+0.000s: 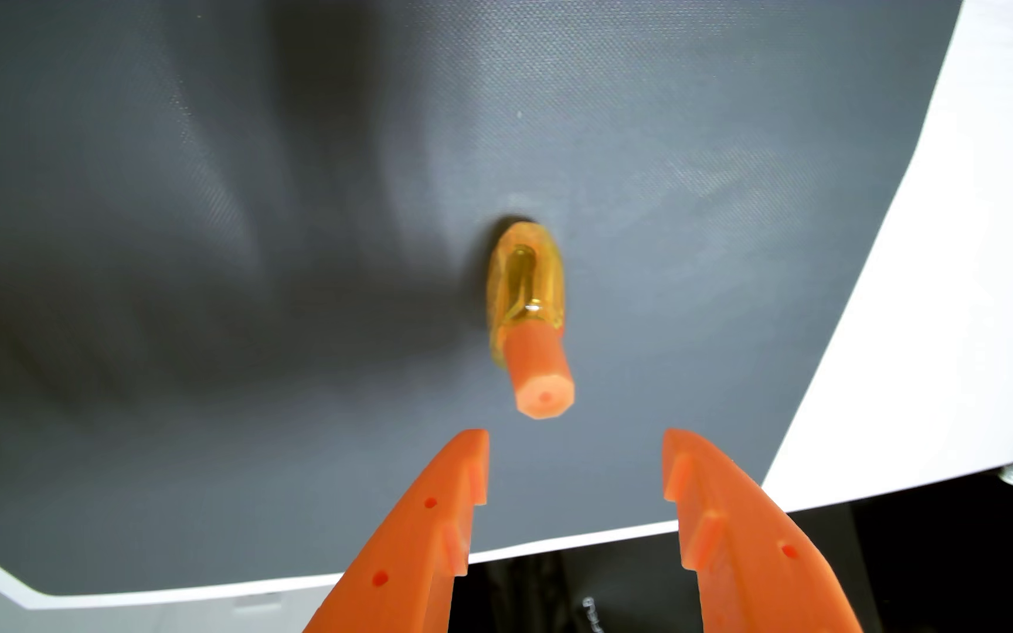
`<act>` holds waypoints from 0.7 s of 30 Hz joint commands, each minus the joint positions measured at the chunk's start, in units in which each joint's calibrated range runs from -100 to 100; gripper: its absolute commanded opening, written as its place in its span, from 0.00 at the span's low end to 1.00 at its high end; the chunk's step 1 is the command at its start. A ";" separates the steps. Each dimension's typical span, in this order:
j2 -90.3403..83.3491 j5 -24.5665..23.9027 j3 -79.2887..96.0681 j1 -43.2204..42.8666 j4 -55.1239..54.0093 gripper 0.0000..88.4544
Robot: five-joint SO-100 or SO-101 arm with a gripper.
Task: Grab the eyedrops
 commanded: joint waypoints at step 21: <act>13.87 -1.10 -9.97 0.58 3.66 0.20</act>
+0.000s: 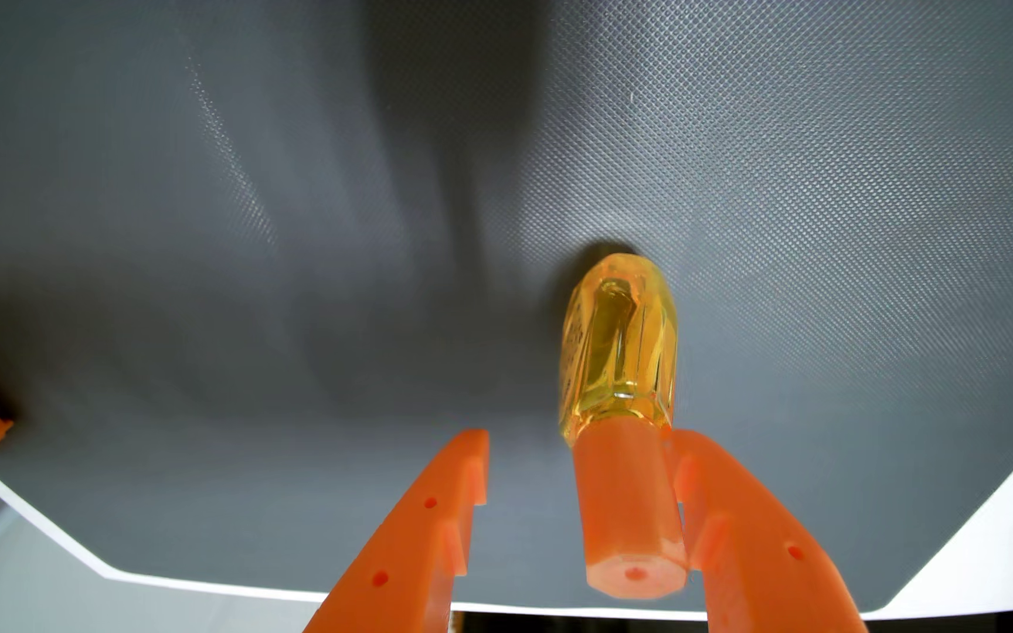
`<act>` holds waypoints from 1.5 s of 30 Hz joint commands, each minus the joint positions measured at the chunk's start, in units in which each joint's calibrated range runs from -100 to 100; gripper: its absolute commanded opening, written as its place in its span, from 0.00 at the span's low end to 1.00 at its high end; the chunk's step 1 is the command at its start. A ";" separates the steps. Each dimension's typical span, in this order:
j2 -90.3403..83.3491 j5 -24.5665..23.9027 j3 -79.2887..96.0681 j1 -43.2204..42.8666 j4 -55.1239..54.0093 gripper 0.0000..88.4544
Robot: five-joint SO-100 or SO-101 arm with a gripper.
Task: Grab the eyedrops
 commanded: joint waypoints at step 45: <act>5.31 -1.10 -2.20 -0.24 -5.63 0.16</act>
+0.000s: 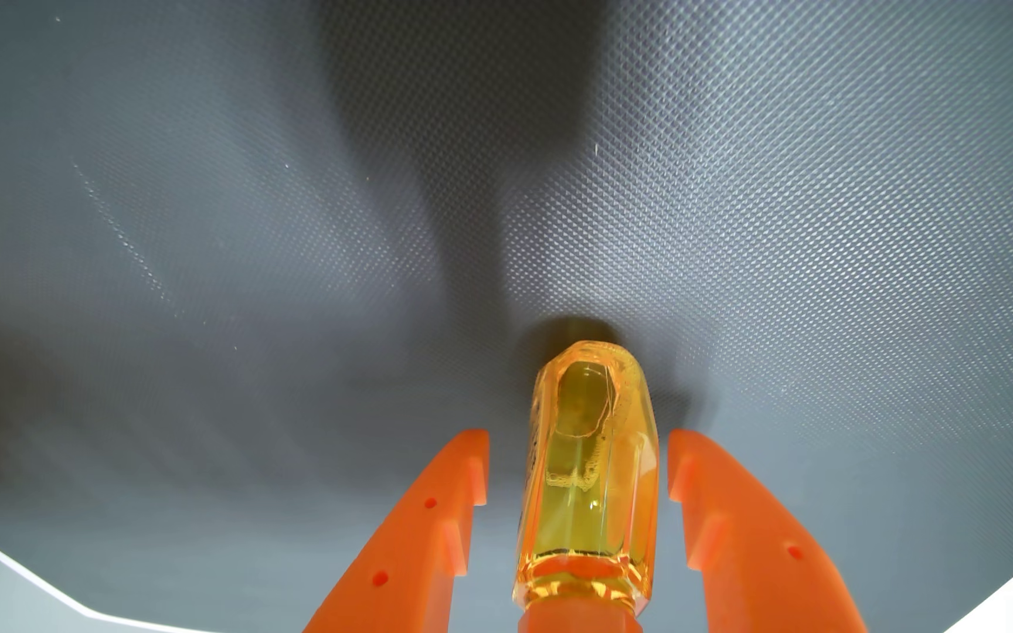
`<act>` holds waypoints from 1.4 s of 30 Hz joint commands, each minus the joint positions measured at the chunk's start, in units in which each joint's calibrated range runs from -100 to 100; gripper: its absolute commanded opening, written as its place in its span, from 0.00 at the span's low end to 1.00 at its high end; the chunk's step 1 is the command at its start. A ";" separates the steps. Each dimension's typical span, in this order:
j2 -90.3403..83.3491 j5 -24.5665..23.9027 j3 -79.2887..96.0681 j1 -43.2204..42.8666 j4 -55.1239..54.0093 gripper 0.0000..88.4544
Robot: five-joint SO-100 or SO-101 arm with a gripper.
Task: Grab the eyedrops
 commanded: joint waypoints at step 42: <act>-4.53 1.67 -21.20 0.68 16.05 0.01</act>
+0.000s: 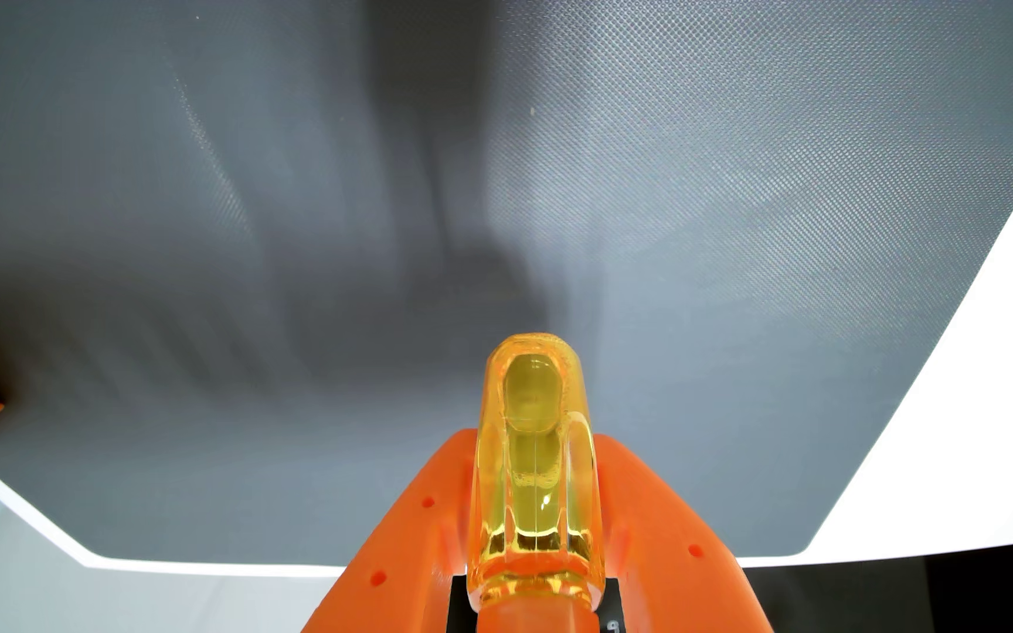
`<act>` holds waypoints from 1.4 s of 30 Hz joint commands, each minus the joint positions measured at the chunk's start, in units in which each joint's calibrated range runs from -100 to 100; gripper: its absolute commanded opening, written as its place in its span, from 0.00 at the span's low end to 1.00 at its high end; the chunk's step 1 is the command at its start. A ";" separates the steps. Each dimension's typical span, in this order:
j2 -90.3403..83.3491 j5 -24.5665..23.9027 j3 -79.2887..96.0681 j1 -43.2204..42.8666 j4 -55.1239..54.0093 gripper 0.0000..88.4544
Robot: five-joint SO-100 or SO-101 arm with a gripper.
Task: Grab the eyedrops
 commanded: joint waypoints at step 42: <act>-41.81 0.57 50.80 1.70 -20.76 0.01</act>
